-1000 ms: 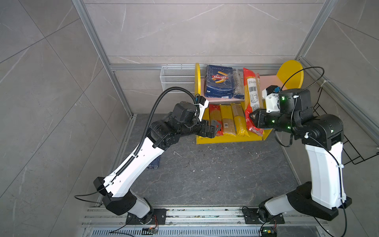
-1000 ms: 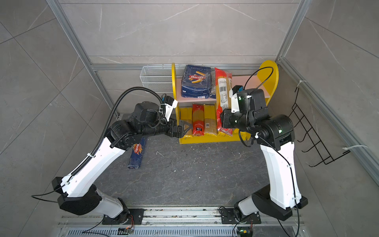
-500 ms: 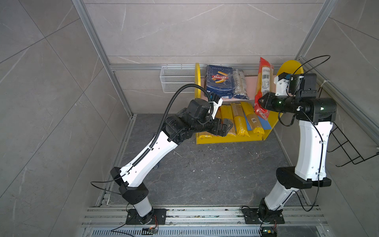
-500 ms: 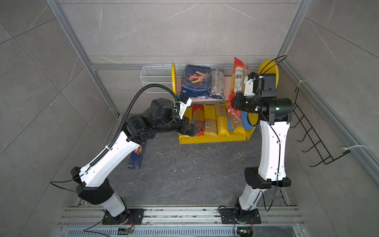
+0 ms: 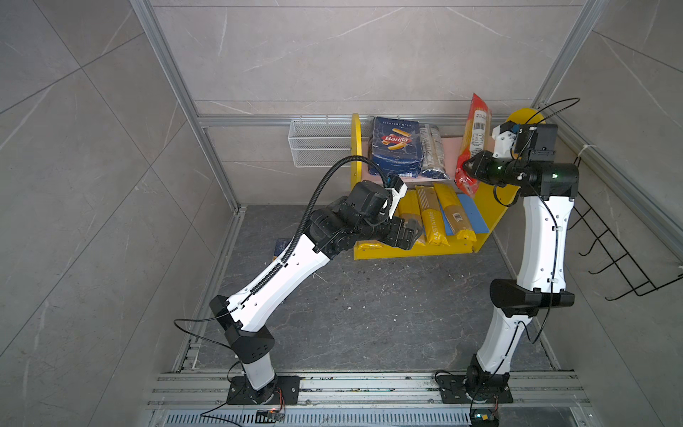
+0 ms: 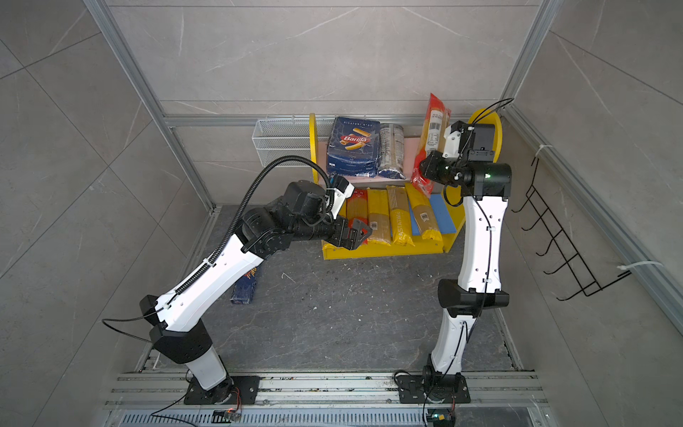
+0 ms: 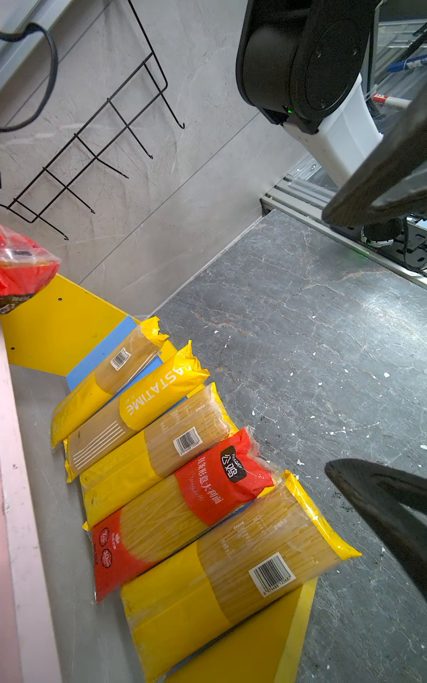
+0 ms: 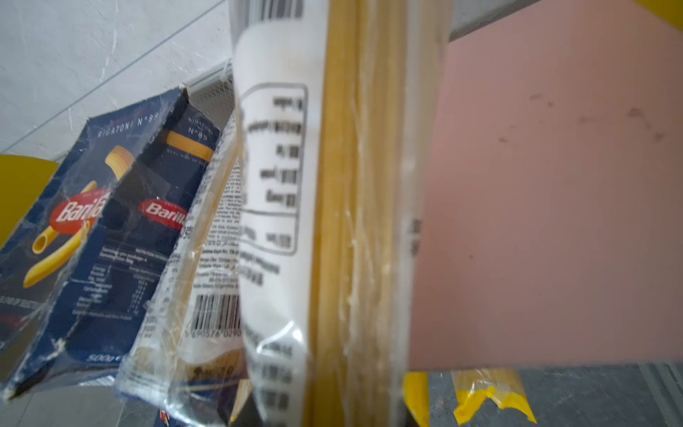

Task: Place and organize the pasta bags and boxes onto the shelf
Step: 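Raise the red-ended bag onto the top board while the left gripper steadies packs, then open the right gripper and pull both grippers back toward the floor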

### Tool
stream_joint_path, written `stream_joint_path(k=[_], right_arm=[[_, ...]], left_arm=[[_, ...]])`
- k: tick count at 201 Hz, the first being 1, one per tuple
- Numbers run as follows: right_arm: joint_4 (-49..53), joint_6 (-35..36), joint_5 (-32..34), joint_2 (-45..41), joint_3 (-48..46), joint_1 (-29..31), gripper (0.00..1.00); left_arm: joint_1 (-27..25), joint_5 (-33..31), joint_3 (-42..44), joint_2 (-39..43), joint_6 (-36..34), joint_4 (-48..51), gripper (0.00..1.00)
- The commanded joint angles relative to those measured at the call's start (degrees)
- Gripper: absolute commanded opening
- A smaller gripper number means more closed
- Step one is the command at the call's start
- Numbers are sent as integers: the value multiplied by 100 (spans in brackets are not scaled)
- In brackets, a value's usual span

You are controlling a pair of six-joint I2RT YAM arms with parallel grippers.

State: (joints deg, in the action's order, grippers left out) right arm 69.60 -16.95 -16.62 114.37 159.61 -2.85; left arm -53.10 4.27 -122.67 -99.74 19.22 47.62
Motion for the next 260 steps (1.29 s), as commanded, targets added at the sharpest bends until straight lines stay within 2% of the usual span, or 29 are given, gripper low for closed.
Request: stream_joint_path(k=[1, 34, 52, 66, 92, 106, 150, 177, 212, 228, 260], right_arm=[[-1310, -145, -450, -15, 336, -39, 24], [-1394, -230, -563, 236, 359, -37, 26], [-1384, -239, -561, 322, 357, -39, 34], [-1337, -230, -579, 362, 333, -39, 45], [-1242, -179, -548, 359, 238, -35, 75], [-1147, -121, -519, 329, 234, -40, 80], [-990, 123, -29, -337, -316, -37, 84], [-1190, 257, 166, -1172, -1330, -34, 86], [-1417, 216, 46, -2209, -2793, 33, 86], [-1769, 119, 9, -2796, -3741, 183, 86], [-1924, 75, 153, -3666, -5024, 787, 87]], left_arm=[[2, -128, -205, -16, -173, -16, 100], [2, -161, -227, -58, -200, -3, 100], [2, -164, -244, -103, -200, 11, 100], [2, -172, -245, -109, -200, 19, 100], [2, -190, -236, -138, -187, 18, 100], [-3, -198, -219, -113, -182, 28, 100], [2, -447, 198, 218, -156, -36, 100], [8, -792, 824, 643, -106, -51, 100], [60, -1244, 1895, 1435, 90, -161, 100], [318, -1211, 2456, 1843, 357, -180, 100], [1255, -892, 3844, 2830, 897, -335, 100]])
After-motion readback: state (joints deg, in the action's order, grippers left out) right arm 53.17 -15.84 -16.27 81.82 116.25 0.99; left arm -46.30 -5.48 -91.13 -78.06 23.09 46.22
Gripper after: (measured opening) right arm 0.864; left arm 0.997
